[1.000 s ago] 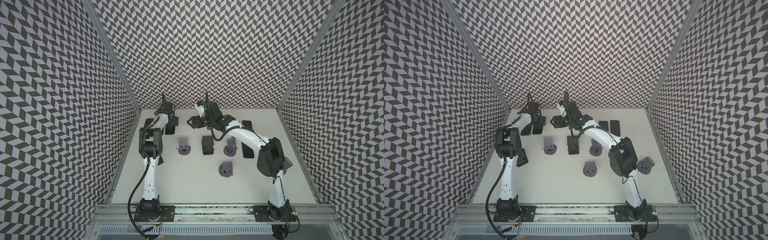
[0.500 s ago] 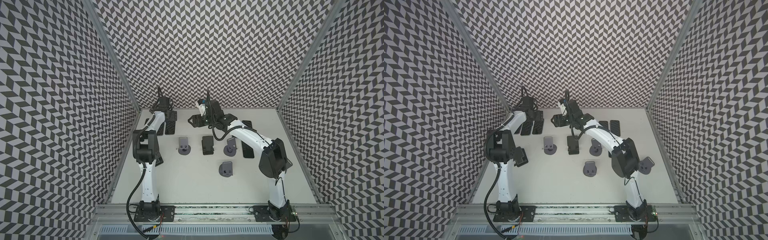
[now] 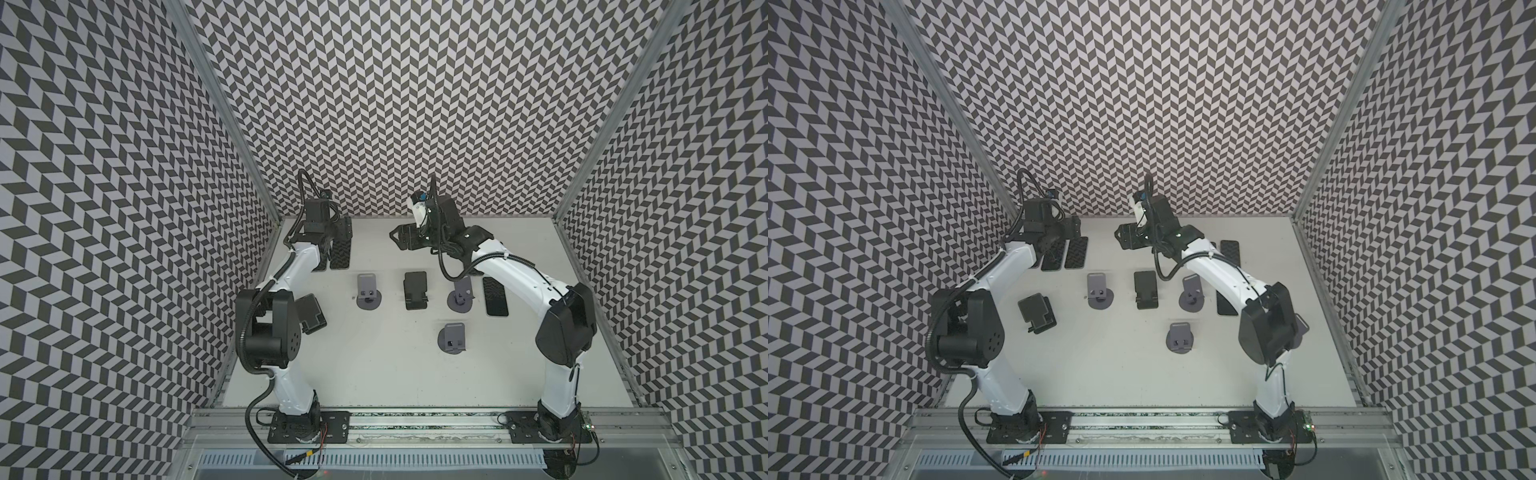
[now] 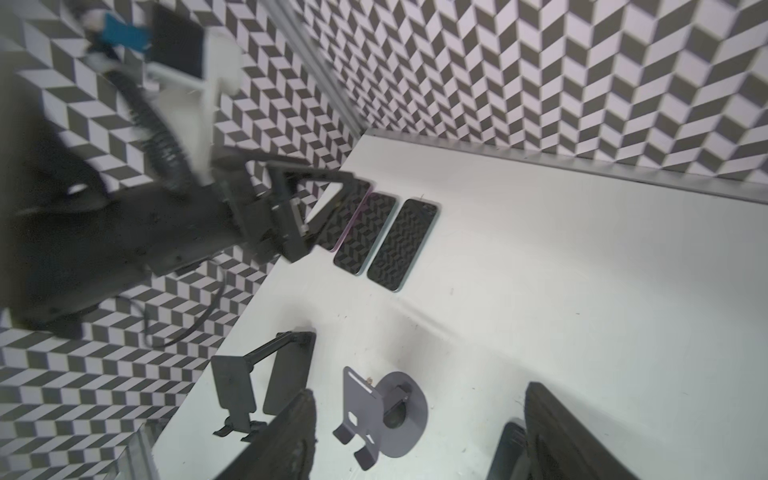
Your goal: Remove the phone from the phone stand
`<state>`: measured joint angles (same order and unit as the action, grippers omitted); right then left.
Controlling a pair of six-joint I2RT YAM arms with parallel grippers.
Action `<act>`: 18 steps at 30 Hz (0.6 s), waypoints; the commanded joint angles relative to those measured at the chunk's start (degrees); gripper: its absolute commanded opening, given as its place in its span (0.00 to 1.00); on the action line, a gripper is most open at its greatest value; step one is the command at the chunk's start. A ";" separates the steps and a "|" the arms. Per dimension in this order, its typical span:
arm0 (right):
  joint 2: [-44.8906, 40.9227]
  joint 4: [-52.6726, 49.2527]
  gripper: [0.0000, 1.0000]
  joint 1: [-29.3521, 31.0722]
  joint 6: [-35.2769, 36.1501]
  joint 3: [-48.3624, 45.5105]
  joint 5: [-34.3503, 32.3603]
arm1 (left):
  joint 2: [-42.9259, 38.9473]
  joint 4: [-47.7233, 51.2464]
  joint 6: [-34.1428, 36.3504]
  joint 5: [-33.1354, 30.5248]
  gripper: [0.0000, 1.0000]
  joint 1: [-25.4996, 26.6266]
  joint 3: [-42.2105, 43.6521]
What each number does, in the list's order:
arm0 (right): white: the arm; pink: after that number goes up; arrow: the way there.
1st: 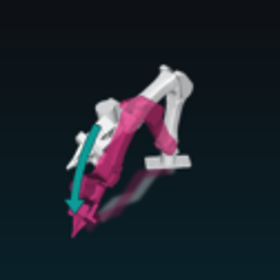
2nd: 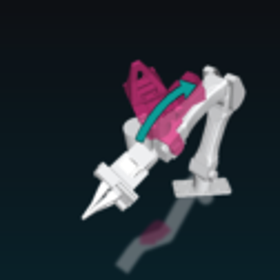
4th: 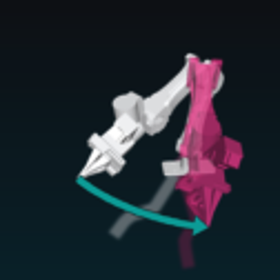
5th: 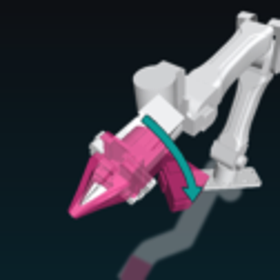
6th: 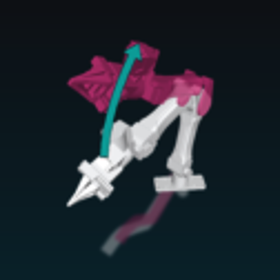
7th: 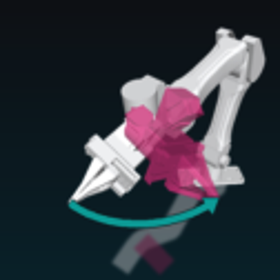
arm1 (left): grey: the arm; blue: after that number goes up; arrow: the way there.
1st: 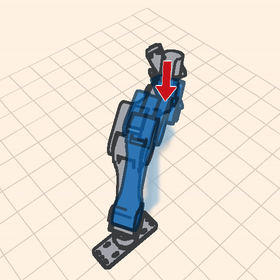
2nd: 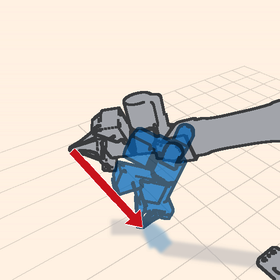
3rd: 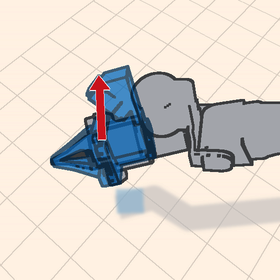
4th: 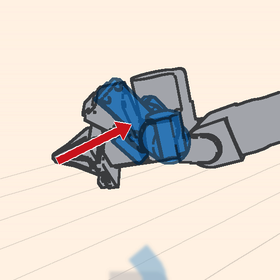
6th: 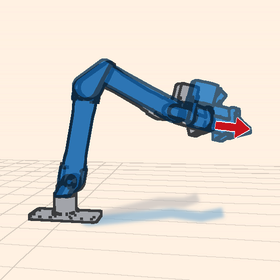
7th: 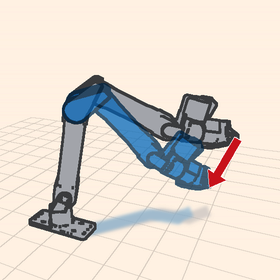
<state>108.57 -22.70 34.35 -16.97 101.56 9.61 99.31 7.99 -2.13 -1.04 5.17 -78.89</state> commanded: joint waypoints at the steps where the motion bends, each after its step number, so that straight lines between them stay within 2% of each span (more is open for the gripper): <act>1: -5.26 4.33 0.77 -4.29 -0.13 -4.51 -2.34 | -5.90 -13.70 3.51 -0.79 0.87 2.42 6.91; 8: -14.16 8.78 0.78 -14.02 0.00 -17.37 -6.32 | -16.12 -28.30 7.27 -2.52 0.89 6.74 22.46; 14: -19.69 16.08 0.78 -22.46 -2.76 -31.64 -11.80 | -22.21 -39.77 4.79 -2.57 0.90 6.96 33.55; 18: -22.07 22.45 0.79 -25.01 -0.76 -39.81 -16.24 | -24.48 -48.59 5.46 -1.76 0.90 6.96 41.29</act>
<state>88.79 -8.23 9.89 -18.41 65.17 -2.17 76.31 -30.46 2.98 -2.72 12.29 -40.80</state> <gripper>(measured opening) 0.786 0.901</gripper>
